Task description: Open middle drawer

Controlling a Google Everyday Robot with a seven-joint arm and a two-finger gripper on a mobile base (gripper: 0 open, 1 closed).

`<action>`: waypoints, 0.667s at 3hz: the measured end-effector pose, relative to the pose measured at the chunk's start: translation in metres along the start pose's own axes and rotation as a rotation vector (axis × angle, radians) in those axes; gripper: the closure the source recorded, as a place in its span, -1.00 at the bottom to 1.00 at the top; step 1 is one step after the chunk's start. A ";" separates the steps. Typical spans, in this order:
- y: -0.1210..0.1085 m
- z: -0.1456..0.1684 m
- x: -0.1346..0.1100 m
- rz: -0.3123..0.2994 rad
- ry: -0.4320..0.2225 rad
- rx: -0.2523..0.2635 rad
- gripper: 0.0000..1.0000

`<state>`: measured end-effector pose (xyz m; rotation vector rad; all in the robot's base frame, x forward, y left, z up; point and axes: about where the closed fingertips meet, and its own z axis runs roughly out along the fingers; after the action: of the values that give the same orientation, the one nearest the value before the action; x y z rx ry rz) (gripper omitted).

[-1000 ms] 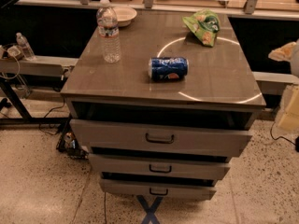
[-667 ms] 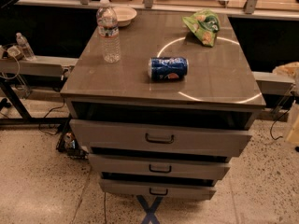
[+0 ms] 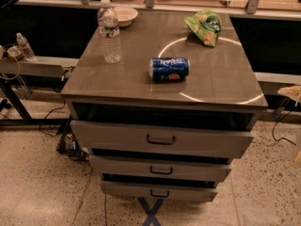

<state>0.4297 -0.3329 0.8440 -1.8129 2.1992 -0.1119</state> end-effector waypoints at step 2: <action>0.017 0.039 0.046 -0.032 0.014 -0.076 -1.00</action>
Offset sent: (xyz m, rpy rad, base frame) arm -0.0424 -0.0932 -0.1064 -0.0406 0.1124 0.0766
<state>0.4166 -0.3691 0.7944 -1.8935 2.2126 -0.0487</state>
